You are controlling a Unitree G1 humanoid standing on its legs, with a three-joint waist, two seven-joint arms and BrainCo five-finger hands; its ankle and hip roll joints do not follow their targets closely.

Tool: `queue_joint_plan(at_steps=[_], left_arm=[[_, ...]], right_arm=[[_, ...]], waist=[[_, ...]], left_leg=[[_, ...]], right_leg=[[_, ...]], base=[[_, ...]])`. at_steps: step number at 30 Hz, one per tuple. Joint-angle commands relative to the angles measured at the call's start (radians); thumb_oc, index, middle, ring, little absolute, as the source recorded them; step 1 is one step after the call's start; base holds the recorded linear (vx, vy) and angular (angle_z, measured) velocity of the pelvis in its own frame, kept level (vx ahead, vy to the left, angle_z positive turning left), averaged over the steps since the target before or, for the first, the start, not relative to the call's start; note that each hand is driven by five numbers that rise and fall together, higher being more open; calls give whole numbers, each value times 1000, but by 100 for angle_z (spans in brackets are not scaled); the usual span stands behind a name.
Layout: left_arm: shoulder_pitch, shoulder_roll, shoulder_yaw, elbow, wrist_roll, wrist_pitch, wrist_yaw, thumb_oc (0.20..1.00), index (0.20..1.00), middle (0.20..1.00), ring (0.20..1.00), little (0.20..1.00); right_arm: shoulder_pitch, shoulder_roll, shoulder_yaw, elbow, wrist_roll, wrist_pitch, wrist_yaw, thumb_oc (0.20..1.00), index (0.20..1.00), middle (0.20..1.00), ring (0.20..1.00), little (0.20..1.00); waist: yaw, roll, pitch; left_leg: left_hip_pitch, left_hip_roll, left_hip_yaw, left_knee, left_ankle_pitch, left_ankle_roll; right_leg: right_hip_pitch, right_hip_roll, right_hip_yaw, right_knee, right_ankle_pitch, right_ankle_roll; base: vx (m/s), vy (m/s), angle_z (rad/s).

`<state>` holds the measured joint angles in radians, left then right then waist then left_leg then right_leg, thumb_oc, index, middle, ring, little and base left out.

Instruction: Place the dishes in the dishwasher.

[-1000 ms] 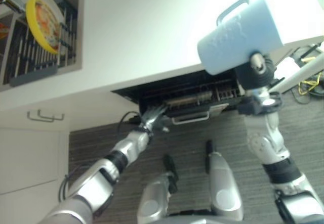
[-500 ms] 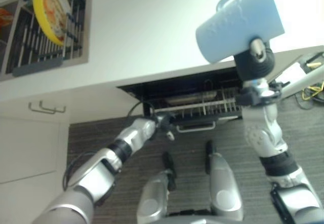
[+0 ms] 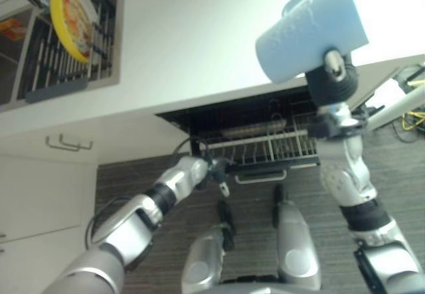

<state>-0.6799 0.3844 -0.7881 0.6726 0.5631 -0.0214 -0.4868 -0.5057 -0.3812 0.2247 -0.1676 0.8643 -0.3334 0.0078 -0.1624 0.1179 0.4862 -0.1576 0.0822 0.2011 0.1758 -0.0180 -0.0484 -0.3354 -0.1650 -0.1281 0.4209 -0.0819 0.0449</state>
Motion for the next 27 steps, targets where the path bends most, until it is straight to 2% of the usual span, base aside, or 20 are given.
queue_joint_plan(at_steps=[1,5,9,17,18,20,21,23,25,27], left_arm=[[169,-28,-164,32,7,-41,-193,1000,1000,1000,1000,1000],[163,-35,-187,47,-5,-53,-243,1000,1000,1000,1000,1000],[169,-37,-206,65,-19,-38,-324,1000,1000,1000,1000,1000],[182,-31,-209,76,23,-51,-236,1000,1000,1000,1000,1000],[186,-27,-209,69,30,-49,-207,1000,1000,1000,1000,1000],[193,-21,-194,52,75,-39,-86,1000,1000,1000,1000,1000],[191,-15,-178,40,108,-33,7,1000,1000,1000,1000,1000],[179,3,-145,13,139,-18,115,1000,1000,1000,1000,1000],[174,18,-121,-17,152,-6,171,1000,1000,1000,1000,1000],[177,40,-74,-69,172,3,300,1000,1000,1000,1000,1000]], right_arm=[[-85,40,-40,-68,-16,-29,19,200,200,200,200,200],[-94,49,-34,-63,-18,-30,15,200,200,200,200,200],[-100,55,-32,-59,-18,-29,16,200,200,200,200,200],[-100,64,-26,-52,-23,-38,1,200,200,200,200,200],[-97,64,-27,-50,-24,-42,4,200,200,200,200,200],[-91,66,-27,-46,-36,-51,5,200,200,200,200,200],[-85,64,-29,-45,-40,-63,8,200,200,200,200,200],[-69,55,-41,-54,-69,-94,6,200,200,200,200,200],[-51,46,-58,-67,-87,-114,-1,200,200,200,200,200],[-19,24,-90,-93,-128,-138,-8,200,200,200,200,200]], waist=[[-26,-36,10],[-29,-39,19],[-30,-40,23],[-20,-48,22],[-18,-49,21],[-12,-50,14],[-8,-52,8],[-1,-59,-5],[3,-64,-16],[5,-72,-29]], left_leg=[[-35,1,20,110,-82,32],[-36,1,23,117,-90,34],[-37,2,25,118,-91,34],[-29,6,23,101,-88,36],[-28,6,23,100,-88,36],[-24,7,22,98,-89,37],[-20,7,21,97,-91,39],[-14,9,18,96,-97,40],[-9,9,17,95,-102,41],[-1,9,18,97,-108,42]], right_leg=[[49,0,10,-16,-57,30],[49,-1,10,-8,-66,31],[49,-2,7,-8,-65,33],[64,2,0,-34,-57,35],[66,2,-1,-36,-57,35],[74,1,-4,-42,-56,35],[80,1,-5,-47,-56,35],[92,2,-9,-59,-54,35],[100,1,-10,-68,-50,37],[108,2,-10,-72,-50,39]], base=[[0,0,0],[0,0,0],[0,0,0],[-11,-15,2],[-16,-18,5],[-8,-12,4],[0,-17,5],[4,-35,4],[7,-16,1],[0,0,0]])
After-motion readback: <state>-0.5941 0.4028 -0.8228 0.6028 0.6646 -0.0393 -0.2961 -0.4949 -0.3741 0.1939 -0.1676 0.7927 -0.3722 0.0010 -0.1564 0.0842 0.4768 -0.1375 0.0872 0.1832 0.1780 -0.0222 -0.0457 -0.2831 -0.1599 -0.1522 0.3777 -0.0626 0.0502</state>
